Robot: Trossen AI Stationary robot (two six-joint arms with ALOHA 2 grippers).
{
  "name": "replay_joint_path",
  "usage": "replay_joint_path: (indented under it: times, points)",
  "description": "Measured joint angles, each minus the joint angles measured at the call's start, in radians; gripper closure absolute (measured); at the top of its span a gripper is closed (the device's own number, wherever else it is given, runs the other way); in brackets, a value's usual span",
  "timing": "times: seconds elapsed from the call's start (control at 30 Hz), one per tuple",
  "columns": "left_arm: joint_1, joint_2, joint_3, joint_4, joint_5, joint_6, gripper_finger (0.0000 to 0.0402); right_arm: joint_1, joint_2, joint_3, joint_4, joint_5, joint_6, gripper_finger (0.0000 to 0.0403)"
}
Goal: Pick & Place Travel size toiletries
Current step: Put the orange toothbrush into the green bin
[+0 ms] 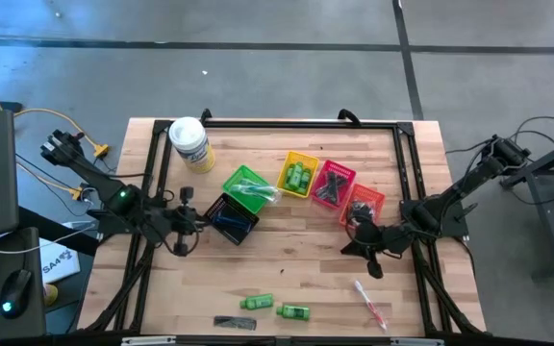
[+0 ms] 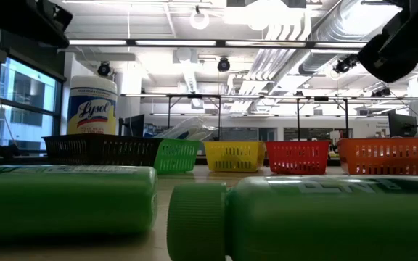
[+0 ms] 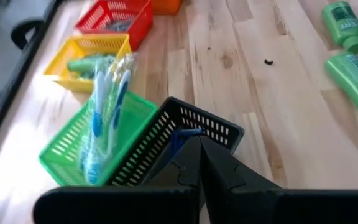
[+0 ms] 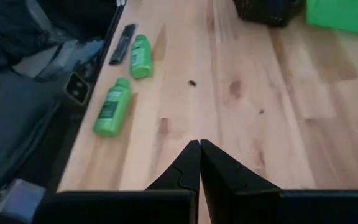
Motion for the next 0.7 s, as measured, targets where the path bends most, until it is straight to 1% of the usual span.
replay_joint_path:
  times: [0.07,0.1,0.2,0.27,0.4,0.53,0.6,0.7]
  points:
    - [0.0,-0.023,0.0,0.001,0.0,0.067,0.0402,0.001,0.003,0.0,-0.001,-0.026,0.022,0.0399]
    - [0.0,-0.04,0.0,0.005,0.003,0.1,0.0402,0.007,0.009,0.0,-0.001,-0.023,0.02,0.0399]
    - [0.0,-0.117,0.0,0.05,0.063,0.155,0.0402,0.02,0.016,0.0,-0.009,0.026,0.014,0.0399]
    - [0.001,-0.18,0.0,0.076,0.075,0.171,0.0402,0.023,0.014,0.0,-0.006,0.037,0.013,0.0399]
    - [0.001,-0.303,0.0,0.045,0.051,0.154,0.0402,0.024,0.014,0.001,-0.043,0.029,0.012,0.0399]
    - [0.0,-0.408,0.001,-0.023,0.076,0.137,0.0402,0.024,0.014,0.001,-0.092,0.055,0.016,0.0399]
    - [0.0,-0.437,0.0,-0.056,0.08,0.106,0.0402,0.023,0.014,0.001,-0.09,0.052,0.02,0.0399]
    - [0.0,-0.449,0.0,-0.06,0.08,0.084,0.0402,0.024,0.014,0.009,-0.097,0.003,0.062,0.0399]
